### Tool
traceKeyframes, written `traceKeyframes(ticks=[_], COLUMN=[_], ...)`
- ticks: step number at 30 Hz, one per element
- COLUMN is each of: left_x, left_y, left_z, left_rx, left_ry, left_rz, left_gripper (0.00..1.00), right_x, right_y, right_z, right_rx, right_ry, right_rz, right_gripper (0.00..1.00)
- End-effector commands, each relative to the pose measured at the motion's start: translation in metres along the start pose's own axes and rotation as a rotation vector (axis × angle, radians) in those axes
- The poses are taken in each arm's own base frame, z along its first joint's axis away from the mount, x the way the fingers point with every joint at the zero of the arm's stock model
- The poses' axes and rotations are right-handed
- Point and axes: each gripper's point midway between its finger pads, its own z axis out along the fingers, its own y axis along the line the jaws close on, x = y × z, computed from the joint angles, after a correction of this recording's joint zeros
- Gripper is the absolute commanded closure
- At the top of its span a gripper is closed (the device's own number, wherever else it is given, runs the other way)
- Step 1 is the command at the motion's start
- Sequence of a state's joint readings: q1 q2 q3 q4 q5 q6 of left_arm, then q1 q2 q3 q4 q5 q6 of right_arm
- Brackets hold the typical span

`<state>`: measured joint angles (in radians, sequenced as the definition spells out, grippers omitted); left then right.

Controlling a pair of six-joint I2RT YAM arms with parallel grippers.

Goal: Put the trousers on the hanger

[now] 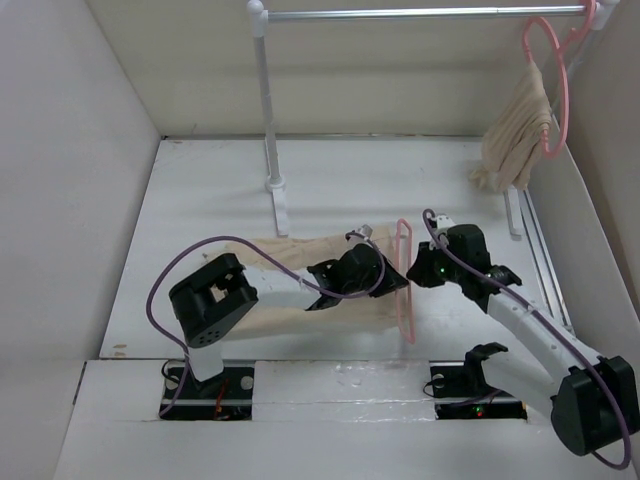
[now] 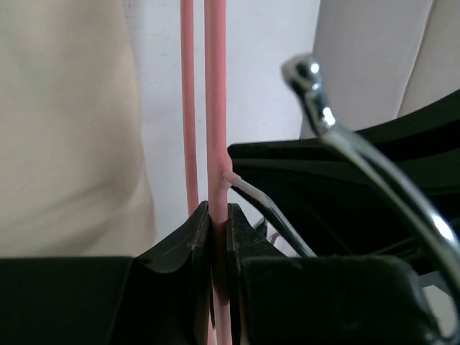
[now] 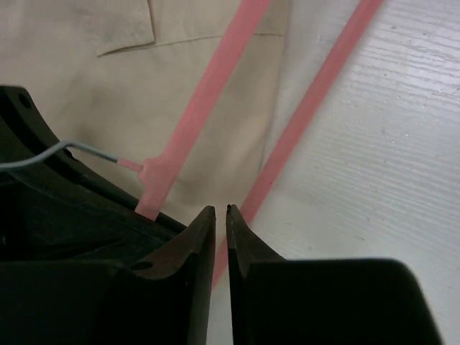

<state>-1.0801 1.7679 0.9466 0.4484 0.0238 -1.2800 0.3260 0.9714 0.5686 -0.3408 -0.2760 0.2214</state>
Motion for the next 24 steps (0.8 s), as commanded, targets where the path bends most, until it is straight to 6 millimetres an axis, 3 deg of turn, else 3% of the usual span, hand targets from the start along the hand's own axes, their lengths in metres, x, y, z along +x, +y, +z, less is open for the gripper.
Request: traceKeyframes(ticks=[1,4,7,8,11,12,13,15,17,19,20,21,23,24], left_x=[-0.006,-0.009,-0.011,-0.012,-0.005,-0.003,-0.002,-0.005,-0.008,-0.011,-0.013,-0.01,-0.006,-0.007], left_y=[-0.015,-0.015,-0.003,-0.005,0.012,0.019,0.019,0.012,0.012,0.008,0.011,0.01,0.014,0.006], left_z=[0.009,0.018,0.015,0.013,0.02,0.021,0.02,0.017,0.017,0.018,0.021,0.022,0.027,0.027], left_rx=[0.071,0.069,0.045,0.073,0.052,0.043,0.054,0.096,0.069,0.06,0.049,0.05,0.03,0.045], left_ry=[-0.086,-0.13,-0.171,-0.177,-0.156,-0.154,-0.151,-0.162,-0.198,-0.227,-0.24,-0.243,-0.276,-0.278], left_rz=[-0.064,-0.074,-0.081,-0.087,-0.094,-0.101,-0.116,-0.13,-0.102,-0.093,-0.093,-0.119,-0.127,-0.135], left_gripper=[1.0,1.0,1.0,1.0,1.0,1.0,1.0,1.0,1.0,1.0,1.0,1.0,1.0,1.0], right_x=[-0.04,-0.046,-0.047,-0.049,-0.071,-0.065,-0.07,-0.065,-0.058,-0.058,-0.055,-0.052,-0.04,-0.039], right_y=[0.012,0.008,-0.01,-0.009,-0.014,-0.016,-0.016,-0.017,-0.02,-0.021,-0.024,-0.023,-0.031,-0.029], right_z=[-0.002,-0.002,-0.003,-0.004,-0.007,-0.003,-0.003,0.005,0.018,0.028,0.032,0.036,0.049,0.05], right_rx=[-0.081,-0.058,0.008,0.008,0.019,0.015,0.017,0.001,-0.018,-0.04,-0.048,-0.065,-0.076,-0.089], right_ry=[-0.096,-0.1,-0.076,-0.079,-0.146,-0.1,-0.092,-0.053,-0.012,-0.013,-0.009,0.009,0.052,0.05], right_rz=[-0.043,-0.023,-0.007,-0.009,0.007,0.022,0.016,0.004,-0.019,-0.046,-0.042,-0.046,-0.046,-0.048], right_gripper=[0.81,0.75,0.74,0.76,0.78,0.79,0.8,0.89,0.91,0.84,0.73,0.68,0.65,0.65])
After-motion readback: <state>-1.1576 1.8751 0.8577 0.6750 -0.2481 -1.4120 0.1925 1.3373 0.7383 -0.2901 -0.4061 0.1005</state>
